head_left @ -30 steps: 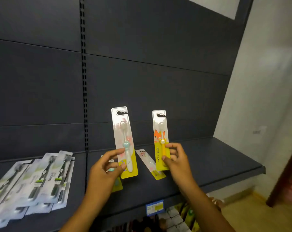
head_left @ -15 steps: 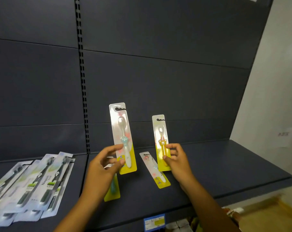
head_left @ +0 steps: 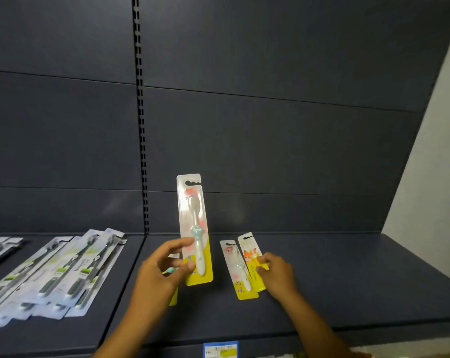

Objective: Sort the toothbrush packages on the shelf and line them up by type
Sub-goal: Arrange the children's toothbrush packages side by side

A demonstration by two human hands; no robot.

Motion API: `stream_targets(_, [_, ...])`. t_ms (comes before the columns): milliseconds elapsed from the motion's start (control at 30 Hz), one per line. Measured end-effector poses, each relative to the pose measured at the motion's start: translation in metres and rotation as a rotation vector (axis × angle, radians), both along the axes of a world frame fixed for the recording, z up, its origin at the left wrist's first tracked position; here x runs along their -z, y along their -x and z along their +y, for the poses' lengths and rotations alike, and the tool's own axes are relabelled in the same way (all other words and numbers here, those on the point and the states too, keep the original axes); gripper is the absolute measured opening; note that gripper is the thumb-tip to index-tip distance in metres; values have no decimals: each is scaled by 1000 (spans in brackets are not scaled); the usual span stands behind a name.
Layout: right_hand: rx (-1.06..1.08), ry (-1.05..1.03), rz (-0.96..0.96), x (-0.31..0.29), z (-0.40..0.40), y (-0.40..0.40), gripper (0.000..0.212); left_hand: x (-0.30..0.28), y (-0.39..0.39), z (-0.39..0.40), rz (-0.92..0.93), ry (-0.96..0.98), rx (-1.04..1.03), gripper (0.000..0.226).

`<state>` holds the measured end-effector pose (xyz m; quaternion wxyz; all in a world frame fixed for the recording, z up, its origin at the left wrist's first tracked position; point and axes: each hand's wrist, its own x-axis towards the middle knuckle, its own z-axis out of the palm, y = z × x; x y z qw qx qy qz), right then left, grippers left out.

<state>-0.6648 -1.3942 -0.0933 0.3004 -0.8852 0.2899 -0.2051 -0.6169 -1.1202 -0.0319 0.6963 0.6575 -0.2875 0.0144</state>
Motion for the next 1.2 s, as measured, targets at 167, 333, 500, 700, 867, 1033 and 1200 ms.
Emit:
stream_targets(167, [-35, 182, 82, 4, -3, 4, 21, 6, 15, -11, -3, -13, -29, 41])
stream_targets(333, [-181, 185, 86, -3, -16, 17, 24, 9, 28, -26, -1, -56, -29, 43])
stream_targets(500, [-243, 205, 121, -23, -55, 41, 42, 7, 49, -49, -6, -73, -27, 40])
stream_targets(700, [-286, 326, 315, -45, -101, 70, 54, 9, 63, -84, 19, -85, 6, 41])
stream_targets(867, [-263, 383, 376, -50, -128, 74, 61, 14, 58, -114, 65, -113, 62, 39])
stream_targets(1033, [-248, 354, 353, -53, -142, 69, 63, 20, 51, -139, 54, -164, 108, 39])
stream_targets(1200, [-248, 331, 316, -63, -159, 65, 61, 23, 53, -166, 52, -218, 123, 38])
